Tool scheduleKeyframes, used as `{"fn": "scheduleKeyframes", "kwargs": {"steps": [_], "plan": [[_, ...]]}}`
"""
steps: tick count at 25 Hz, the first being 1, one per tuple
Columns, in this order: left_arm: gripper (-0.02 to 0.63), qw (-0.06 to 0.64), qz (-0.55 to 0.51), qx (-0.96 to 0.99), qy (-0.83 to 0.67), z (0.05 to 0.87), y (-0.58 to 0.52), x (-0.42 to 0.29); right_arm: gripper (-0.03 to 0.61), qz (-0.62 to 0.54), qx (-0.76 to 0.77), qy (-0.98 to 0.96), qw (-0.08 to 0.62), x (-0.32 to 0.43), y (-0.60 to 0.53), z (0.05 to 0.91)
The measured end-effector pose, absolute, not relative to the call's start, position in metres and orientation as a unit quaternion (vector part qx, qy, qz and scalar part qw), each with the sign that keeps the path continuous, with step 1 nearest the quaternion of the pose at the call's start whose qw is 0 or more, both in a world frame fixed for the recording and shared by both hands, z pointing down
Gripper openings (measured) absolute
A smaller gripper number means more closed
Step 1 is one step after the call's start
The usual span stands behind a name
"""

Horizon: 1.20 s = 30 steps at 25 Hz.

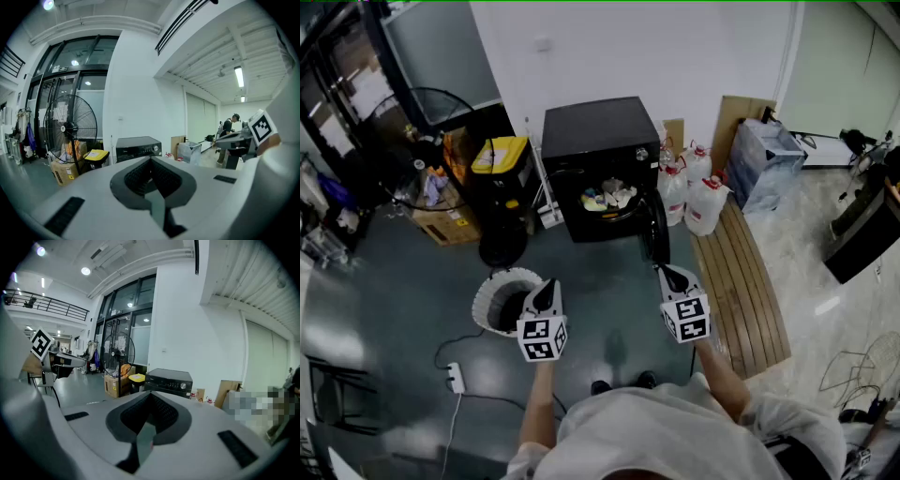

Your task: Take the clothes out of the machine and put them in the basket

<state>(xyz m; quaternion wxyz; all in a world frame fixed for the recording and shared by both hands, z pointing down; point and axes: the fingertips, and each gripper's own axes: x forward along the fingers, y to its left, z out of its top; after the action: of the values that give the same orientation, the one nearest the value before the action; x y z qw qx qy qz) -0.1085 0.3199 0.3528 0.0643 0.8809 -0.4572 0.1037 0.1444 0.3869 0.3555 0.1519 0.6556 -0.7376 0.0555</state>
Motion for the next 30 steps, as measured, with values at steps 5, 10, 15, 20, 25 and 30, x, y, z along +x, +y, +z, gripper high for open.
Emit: {"fn": "scheduleKeyframes", "kwargs": {"steps": [5, 10, 15, 20, 25, 30], "plan": [[0.018, 0.064, 0.106, 0.879, -0.460, 0.353, 0.317, -0.102, 0.021, 0.056, 0.653, -0.739, 0.155, 0.150, 0.384, 0.357], [0.018, 0.065, 0.106, 0.876, -0.466, 0.355, 0.314, -0.097, 0.021, 0.056, 0.647, -0.744, 0.156, 0.154, 0.380, 0.361], [0.018, 0.065, 0.105, 0.871, -0.475, 0.357, 0.311, -0.080, 0.021, 0.054, 0.638, -0.753, 0.151, 0.170, 0.378, 0.364], [0.018, 0.063, 0.107, 0.866, -0.484, 0.356, 0.311, -0.053, 0.021, 0.049, 0.627, -0.762, 0.152, 0.193, 0.374, 0.365], [0.018, 0.059, 0.112, 0.864, -0.487, 0.361, 0.307, -0.032, 0.021, 0.049, 0.623, -0.766, 0.153, 0.213, 0.367, 0.372], [0.018, 0.061, 0.116, 0.860, -0.494, 0.364, 0.297, -0.027, 0.021, 0.060, 0.619, -0.769, 0.151, 0.220, 0.356, 0.378]]}}
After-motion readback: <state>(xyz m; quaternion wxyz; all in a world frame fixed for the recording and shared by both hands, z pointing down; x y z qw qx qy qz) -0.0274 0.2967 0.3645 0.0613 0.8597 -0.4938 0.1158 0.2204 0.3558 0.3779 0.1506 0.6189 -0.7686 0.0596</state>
